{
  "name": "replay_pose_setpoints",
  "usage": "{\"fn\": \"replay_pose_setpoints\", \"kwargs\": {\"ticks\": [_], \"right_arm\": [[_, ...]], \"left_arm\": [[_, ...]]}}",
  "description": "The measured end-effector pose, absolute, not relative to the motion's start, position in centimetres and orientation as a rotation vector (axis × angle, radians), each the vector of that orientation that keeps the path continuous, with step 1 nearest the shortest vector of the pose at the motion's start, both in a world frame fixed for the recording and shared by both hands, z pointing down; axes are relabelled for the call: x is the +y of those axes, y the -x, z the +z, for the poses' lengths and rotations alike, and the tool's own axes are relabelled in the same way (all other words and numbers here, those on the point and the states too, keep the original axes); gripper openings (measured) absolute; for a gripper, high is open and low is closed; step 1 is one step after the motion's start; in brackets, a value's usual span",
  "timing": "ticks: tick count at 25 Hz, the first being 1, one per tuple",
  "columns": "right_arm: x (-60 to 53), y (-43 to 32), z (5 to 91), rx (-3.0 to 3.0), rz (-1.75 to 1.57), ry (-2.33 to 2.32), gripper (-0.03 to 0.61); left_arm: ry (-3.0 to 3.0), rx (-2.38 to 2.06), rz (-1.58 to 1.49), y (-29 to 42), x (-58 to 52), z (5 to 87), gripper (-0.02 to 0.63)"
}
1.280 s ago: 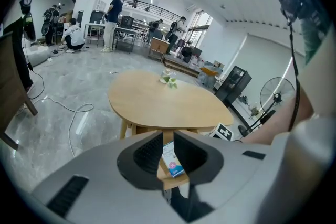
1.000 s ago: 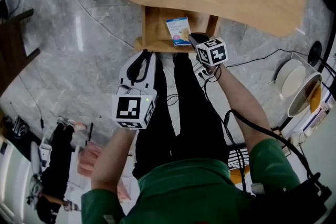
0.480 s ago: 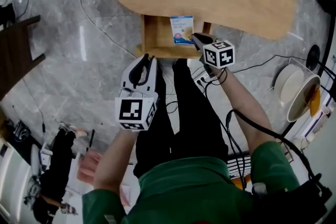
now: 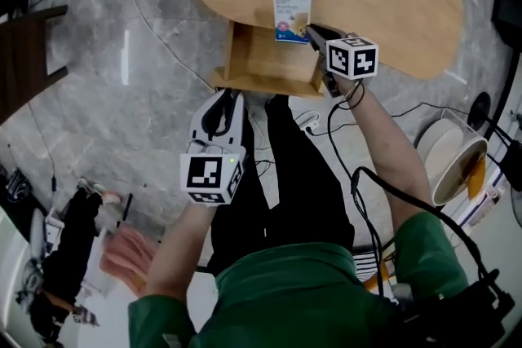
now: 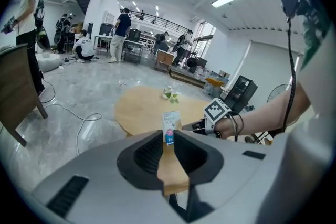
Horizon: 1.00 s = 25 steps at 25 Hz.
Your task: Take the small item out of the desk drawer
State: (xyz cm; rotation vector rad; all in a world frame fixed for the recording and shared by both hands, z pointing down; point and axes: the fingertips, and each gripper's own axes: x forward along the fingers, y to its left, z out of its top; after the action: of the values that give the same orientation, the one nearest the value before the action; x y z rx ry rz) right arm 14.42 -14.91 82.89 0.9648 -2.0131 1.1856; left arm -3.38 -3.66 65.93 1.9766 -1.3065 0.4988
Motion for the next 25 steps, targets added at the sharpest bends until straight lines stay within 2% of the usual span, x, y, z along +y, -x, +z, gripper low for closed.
{"fn": "replay_pose_setpoints", "kwargs": {"ticks": [9, 15, 25], "right_arm": [[-22.7, -9.9, 82.9, -2.039, 1.110, -0.877, 0.044], [-26.5, -7.4, 84.4, -2.028, 1.244, -0.875, 0.044], [-31.5, -6.4, 87.7, -1.981, 1.220, -0.904, 0.044]], "left_arm": [[-1.873, -1.398, 0.460, 6.6, -3.9, 67.1, 0.075], [-1.837, -1.410, 0.450, 8.0, -4.8, 68.6, 0.075], [-1.821, -1.417, 0.481, 9.5, -6.0, 70.4, 0.075]]}}
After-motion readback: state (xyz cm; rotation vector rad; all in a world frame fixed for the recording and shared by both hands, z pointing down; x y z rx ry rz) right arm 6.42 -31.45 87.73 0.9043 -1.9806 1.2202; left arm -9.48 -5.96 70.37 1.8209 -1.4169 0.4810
